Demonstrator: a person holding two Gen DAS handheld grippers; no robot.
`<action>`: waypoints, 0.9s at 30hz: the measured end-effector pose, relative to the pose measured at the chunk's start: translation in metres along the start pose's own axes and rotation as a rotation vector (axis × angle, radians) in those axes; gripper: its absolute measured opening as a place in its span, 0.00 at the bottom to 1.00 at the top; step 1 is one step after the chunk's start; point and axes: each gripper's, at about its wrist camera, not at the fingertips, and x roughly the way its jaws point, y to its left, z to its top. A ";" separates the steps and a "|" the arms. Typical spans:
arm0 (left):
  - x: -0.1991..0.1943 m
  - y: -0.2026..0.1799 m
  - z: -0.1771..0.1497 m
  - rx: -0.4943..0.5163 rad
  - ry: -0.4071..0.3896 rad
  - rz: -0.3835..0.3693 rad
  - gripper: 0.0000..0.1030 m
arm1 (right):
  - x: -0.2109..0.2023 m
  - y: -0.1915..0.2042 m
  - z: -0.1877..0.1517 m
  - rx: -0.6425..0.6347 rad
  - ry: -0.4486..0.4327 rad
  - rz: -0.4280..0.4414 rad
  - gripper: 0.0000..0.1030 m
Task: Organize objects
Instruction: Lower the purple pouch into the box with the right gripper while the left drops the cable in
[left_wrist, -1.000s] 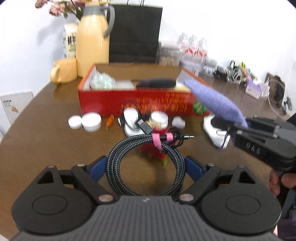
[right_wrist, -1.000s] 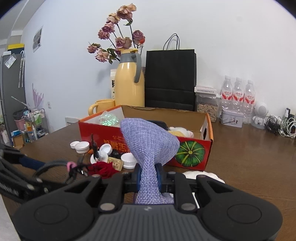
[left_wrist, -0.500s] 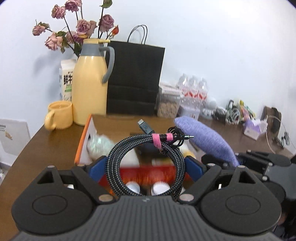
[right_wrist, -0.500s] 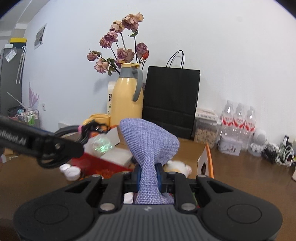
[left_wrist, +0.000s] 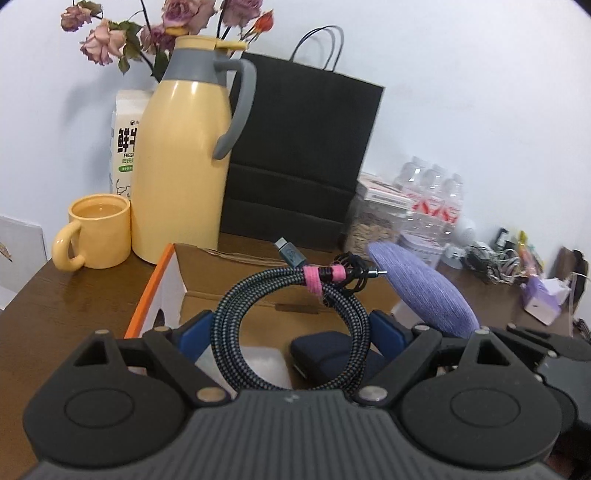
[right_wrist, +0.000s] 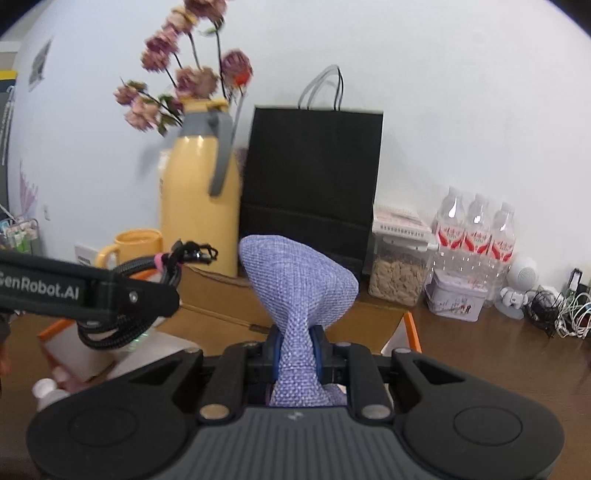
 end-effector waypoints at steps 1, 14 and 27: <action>0.006 0.002 0.000 -0.004 0.000 0.008 0.87 | 0.007 -0.002 -0.001 0.007 0.012 -0.002 0.15; 0.019 0.008 -0.008 0.030 -0.024 0.083 1.00 | 0.029 -0.011 -0.018 0.046 0.063 0.012 0.43; 0.002 0.006 -0.007 0.026 -0.095 0.091 1.00 | 0.010 -0.008 -0.012 0.048 -0.014 0.021 1.00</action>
